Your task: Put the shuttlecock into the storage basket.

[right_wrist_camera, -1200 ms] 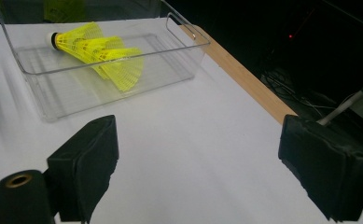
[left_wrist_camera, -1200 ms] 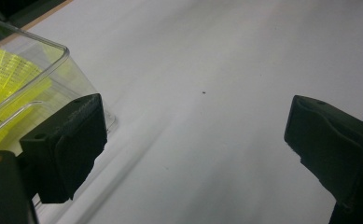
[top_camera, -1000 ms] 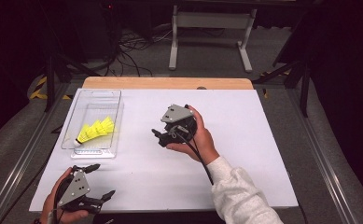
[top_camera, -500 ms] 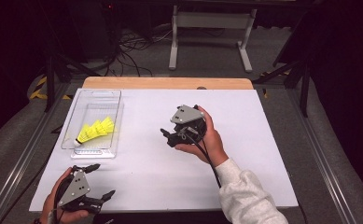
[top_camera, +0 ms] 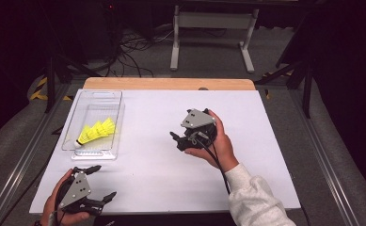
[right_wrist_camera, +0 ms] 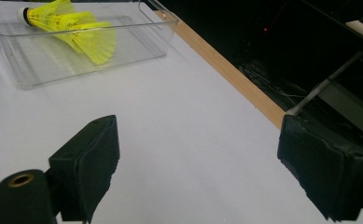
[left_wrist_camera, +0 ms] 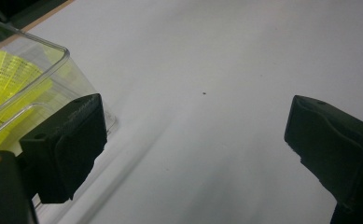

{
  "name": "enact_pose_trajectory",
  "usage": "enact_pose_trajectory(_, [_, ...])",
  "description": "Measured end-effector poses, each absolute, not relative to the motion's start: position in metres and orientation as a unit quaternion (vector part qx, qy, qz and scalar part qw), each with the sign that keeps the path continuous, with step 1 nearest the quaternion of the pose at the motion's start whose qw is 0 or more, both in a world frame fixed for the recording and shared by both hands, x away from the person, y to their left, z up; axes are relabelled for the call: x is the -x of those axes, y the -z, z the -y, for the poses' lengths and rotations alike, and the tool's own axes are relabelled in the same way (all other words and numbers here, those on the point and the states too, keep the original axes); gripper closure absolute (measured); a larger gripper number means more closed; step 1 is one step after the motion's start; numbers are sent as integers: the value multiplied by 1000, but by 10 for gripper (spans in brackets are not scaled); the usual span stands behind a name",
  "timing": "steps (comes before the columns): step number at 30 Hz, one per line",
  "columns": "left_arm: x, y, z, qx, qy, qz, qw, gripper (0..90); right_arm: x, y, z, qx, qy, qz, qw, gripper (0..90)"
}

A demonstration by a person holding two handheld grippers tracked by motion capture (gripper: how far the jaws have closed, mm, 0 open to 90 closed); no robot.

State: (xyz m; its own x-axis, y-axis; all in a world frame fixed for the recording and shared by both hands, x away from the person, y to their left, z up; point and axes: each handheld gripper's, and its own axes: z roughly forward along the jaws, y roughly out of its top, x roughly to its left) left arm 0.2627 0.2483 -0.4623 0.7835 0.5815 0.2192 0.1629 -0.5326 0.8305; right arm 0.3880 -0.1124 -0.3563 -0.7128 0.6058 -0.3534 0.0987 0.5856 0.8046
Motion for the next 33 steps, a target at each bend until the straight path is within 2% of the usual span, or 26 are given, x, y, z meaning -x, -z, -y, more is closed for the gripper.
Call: enact_pose_trajectory(33, [-262, 462, -249, -841, -246, -221, 429, 66, -368, 369, 145, -216, -385, -833, 333, 136])
